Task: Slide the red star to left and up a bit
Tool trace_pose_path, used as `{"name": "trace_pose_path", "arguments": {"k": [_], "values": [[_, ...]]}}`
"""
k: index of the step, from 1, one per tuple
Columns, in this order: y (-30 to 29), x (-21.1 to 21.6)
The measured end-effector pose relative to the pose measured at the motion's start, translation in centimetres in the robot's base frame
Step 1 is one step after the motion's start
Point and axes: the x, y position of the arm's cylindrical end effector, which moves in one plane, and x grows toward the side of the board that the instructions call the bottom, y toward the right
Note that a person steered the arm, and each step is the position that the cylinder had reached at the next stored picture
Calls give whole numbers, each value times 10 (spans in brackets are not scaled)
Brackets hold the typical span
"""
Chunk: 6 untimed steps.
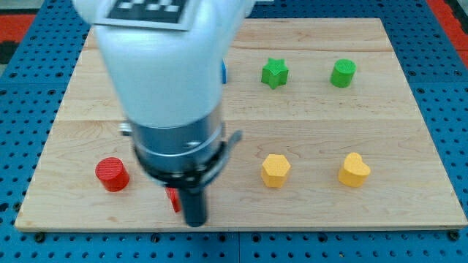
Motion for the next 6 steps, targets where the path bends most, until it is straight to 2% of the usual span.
{"name": "trace_pose_path", "arguments": {"k": [1,2,4,5,6], "values": [[-28,-10],[-22,-28],[-20,-25],[-18,3],[-4,-20]]}}
